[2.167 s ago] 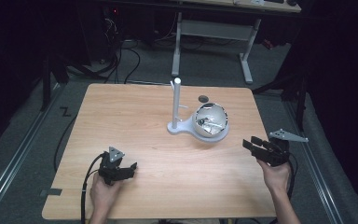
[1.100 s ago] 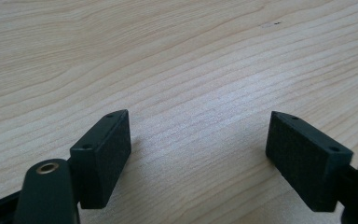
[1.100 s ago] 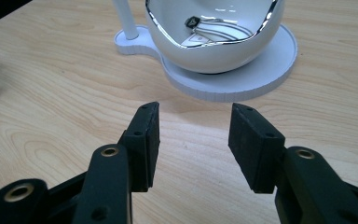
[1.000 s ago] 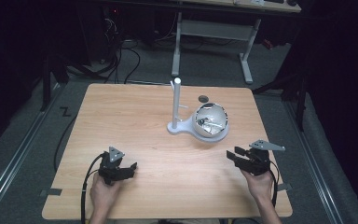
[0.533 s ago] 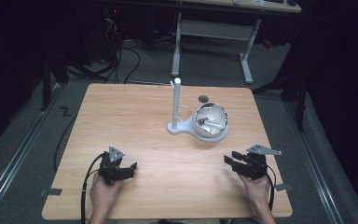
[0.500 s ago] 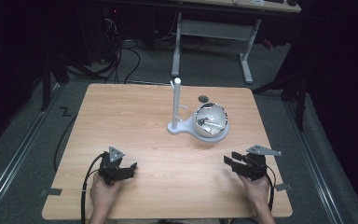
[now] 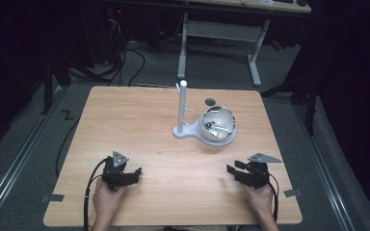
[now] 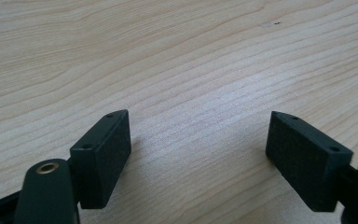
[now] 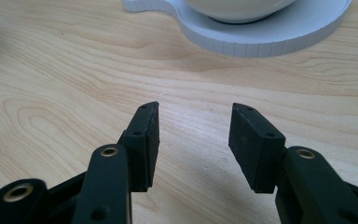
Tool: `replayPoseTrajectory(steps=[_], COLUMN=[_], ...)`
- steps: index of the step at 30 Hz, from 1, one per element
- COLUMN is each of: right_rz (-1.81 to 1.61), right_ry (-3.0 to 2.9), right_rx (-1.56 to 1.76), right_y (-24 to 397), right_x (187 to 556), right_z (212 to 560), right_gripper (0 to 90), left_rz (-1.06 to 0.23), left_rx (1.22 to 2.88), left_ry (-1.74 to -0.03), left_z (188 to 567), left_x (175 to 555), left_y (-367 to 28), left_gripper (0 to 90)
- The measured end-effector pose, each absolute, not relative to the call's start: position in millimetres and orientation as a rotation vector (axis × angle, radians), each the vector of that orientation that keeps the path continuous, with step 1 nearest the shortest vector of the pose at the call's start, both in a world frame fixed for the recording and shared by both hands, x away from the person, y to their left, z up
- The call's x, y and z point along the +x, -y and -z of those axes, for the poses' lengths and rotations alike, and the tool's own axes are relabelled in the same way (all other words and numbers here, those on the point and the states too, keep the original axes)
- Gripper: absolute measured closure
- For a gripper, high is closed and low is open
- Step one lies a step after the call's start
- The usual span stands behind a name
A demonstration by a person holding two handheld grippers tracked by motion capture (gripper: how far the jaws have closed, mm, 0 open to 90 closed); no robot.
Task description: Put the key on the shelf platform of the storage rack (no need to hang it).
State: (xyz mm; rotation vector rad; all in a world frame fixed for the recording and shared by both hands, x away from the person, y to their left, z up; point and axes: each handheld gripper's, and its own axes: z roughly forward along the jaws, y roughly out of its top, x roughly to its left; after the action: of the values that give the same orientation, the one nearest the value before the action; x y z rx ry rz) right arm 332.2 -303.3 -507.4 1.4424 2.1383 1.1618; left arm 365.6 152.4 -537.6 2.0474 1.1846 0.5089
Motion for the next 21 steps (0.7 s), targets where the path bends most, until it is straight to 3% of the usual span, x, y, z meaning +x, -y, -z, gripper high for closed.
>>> replayPoseTrajectory(steps=[21], right_rz=[-1.051], right_ry=[-2.182], right_rx=[1.412], right_y=[287.9], right_x=[335.7], right_z=[528.0], right_gripper=[52.2], left_rz=[-0.509], left_rx=[2.047], left_ry=[-1.185], left_z=[537.7], left_x=[365.5], left_y=[-152.2], left_gripper=[22.5])
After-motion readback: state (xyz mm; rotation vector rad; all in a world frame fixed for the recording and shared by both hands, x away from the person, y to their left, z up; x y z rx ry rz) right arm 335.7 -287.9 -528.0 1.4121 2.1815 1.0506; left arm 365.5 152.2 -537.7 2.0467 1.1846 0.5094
